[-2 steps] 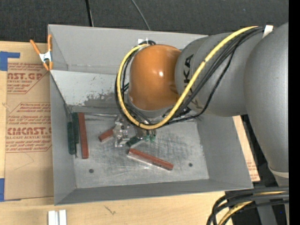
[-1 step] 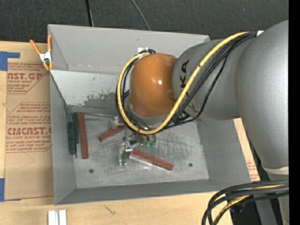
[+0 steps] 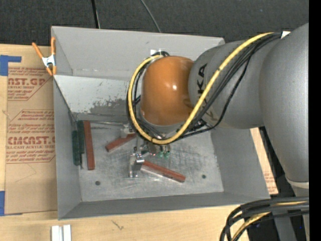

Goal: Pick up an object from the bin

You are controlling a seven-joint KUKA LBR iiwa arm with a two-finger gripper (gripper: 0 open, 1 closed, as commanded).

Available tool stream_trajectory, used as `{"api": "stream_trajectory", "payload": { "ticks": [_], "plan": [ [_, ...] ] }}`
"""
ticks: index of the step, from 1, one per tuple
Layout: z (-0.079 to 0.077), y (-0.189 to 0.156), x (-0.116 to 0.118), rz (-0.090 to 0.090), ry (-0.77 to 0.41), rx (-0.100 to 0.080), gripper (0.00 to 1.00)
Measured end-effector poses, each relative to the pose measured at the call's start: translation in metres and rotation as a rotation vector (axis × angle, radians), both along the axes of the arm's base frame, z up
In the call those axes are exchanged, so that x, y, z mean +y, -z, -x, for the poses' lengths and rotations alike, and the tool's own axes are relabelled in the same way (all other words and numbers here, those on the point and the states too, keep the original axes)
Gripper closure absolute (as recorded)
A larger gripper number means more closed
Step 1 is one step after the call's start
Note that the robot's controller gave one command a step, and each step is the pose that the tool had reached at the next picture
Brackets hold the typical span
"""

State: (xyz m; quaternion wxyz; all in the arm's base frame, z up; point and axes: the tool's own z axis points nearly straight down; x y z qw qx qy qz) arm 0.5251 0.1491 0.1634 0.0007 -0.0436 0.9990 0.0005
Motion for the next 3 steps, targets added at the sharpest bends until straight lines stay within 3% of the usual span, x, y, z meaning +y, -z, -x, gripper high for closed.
{"api": "stream_trajectory", "payload": {
  "ticks": [1, 2, 3],
  "plan": [
    [-0.028, 0.051, -0.03, -0.002, 0.086, -0.007, 0.0],
    [0.008, 0.088, -0.059, 0.0, 0.098, 0.007, 1.0],
    [0.008, 0.088, -0.059, 0.0, 0.098, 0.007, 1.0]
  ]
}}
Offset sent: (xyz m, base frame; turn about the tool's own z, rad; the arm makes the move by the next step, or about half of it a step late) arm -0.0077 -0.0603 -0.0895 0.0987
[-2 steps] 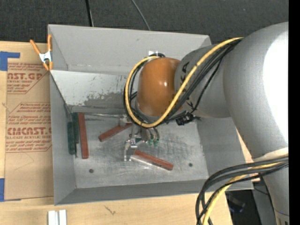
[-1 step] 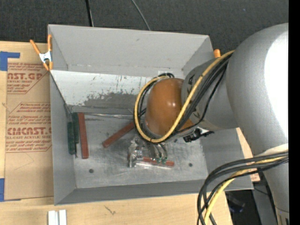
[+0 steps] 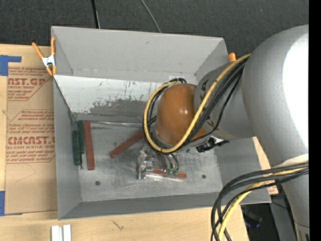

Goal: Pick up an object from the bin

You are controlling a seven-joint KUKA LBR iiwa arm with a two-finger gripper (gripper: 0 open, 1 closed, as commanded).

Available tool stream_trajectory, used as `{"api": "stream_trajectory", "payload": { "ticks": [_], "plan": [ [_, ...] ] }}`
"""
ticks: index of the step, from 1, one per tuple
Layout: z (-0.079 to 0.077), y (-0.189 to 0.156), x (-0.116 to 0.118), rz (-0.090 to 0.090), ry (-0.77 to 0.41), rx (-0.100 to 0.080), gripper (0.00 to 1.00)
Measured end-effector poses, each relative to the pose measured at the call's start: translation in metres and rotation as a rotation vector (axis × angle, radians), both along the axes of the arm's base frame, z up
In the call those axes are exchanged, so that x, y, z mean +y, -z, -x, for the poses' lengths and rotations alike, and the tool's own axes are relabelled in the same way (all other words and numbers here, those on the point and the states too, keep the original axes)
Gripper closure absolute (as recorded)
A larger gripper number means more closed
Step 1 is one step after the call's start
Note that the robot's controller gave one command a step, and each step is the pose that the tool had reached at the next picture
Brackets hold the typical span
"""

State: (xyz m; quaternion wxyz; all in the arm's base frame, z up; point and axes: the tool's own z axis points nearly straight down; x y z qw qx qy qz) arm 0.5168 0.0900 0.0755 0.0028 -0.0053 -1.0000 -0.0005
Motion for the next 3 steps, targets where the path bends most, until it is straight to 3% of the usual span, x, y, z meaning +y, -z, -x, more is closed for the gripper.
{"api": "stream_trajectory", "payload": {
  "ticks": [1, 2, 3],
  "plan": [
    [-0.064, -0.026, 0.014, -0.002, -0.117, 0.003, 1.0],
    [-0.064, -0.026, 0.014, -0.003, -0.117, 0.003, 1.0],
    [-0.06, -0.156, 0.033, -0.001, -0.077, -0.008, 1.0]
  ]
}}
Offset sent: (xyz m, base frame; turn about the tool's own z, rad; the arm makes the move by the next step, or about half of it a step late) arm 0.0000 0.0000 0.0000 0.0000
